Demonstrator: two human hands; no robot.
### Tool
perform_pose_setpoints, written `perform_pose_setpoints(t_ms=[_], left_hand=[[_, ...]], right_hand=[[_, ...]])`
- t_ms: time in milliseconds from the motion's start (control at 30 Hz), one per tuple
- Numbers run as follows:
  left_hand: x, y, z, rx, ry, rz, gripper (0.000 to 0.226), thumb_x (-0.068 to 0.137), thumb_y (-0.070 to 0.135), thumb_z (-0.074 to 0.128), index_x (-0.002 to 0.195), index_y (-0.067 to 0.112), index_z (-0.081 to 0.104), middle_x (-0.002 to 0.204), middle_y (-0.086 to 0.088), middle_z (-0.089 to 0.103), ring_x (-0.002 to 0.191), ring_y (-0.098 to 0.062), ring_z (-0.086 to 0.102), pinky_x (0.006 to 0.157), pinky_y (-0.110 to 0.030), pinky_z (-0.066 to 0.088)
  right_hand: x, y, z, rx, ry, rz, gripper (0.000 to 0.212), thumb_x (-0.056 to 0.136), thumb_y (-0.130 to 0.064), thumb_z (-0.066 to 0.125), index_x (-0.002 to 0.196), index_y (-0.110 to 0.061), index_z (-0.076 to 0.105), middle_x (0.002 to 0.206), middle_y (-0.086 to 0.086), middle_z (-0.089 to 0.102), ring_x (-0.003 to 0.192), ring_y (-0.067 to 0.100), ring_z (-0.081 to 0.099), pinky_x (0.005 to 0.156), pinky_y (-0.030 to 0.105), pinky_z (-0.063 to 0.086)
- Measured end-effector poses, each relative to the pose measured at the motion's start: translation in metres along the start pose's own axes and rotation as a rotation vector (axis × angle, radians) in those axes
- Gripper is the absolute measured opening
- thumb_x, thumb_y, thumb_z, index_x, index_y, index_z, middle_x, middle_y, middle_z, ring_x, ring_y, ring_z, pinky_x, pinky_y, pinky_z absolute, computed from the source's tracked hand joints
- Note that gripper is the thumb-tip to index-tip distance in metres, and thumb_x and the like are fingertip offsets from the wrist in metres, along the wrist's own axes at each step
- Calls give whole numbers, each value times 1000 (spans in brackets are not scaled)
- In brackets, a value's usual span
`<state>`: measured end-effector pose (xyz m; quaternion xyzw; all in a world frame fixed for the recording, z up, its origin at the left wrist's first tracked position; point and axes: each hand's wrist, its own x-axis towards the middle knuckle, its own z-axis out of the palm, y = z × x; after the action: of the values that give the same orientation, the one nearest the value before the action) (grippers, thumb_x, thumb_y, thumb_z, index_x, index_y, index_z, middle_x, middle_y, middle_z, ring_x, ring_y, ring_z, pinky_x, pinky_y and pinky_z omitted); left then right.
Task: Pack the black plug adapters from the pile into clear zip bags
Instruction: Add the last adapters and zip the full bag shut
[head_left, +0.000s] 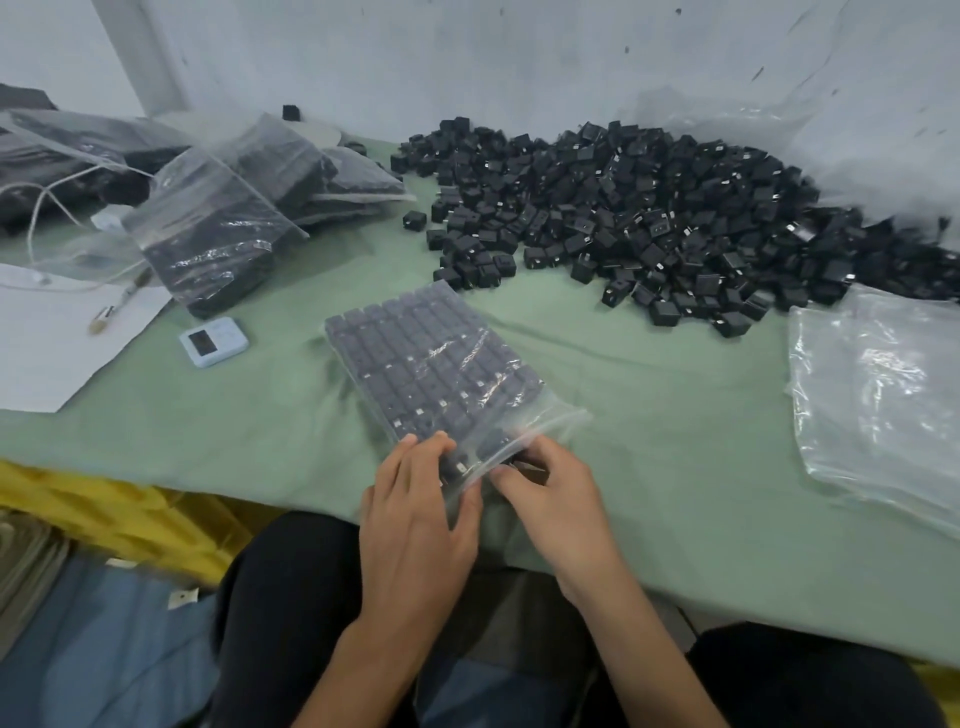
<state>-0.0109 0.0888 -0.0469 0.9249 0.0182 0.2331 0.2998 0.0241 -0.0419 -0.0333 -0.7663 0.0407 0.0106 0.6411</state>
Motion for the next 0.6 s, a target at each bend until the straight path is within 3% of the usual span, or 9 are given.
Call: perform_pose_setpoints(t_ms=[200,300,367,467,533,600], left_hand=[[0,1,-3,-20,-17,-17,41,85,22,75,122,15,59,120,0,65,129,-24,53,97,-36,41],[0,0,-4,-13,-36,-5,42,86,21,74,123,17,58,123,1,64,131,-23,52,97,-37,42],[0,-2,-4,-1,-53,2,42,85,21,74,123,19,57,124,4,64,133,-22,49,97,-35,41],[-1,-4,-4,27,-90,21,40,84,21,74,121,23,58,132,7,61,137,-19,45,96,-36,43],[-1,-7,-4,30,-98,26,41,83,19,76,121,22,60,136,6,60,137,-18,45,95,-36,44],[-2,-9,-4,26,-103,27,42,83,20,76,123,21,61,137,7,60,138,-17,45,96,-34,42]], right_hand=[[7,-3,13,-225,49,-24,25,80,-22,73,101,-36,66,91,-18,72,84,-5,67,83,33,57],[7,-4,13,-346,59,-62,19,87,-33,69,104,-32,63,97,-14,68,88,4,65,83,31,53],[6,-2,11,-540,108,-124,21,90,-37,66,104,-21,63,104,-10,54,90,14,60,77,25,42],[7,-3,10,-629,113,-164,22,95,-27,59,113,-15,62,106,-3,49,95,22,56,79,27,39],[7,-3,10,-646,76,-241,34,96,-18,54,129,-23,59,114,2,51,99,19,55,85,32,44],[5,-4,9,-661,64,-318,43,94,-10,52,134,-29,57,123,3,45,104,17,53,84,34,47]])
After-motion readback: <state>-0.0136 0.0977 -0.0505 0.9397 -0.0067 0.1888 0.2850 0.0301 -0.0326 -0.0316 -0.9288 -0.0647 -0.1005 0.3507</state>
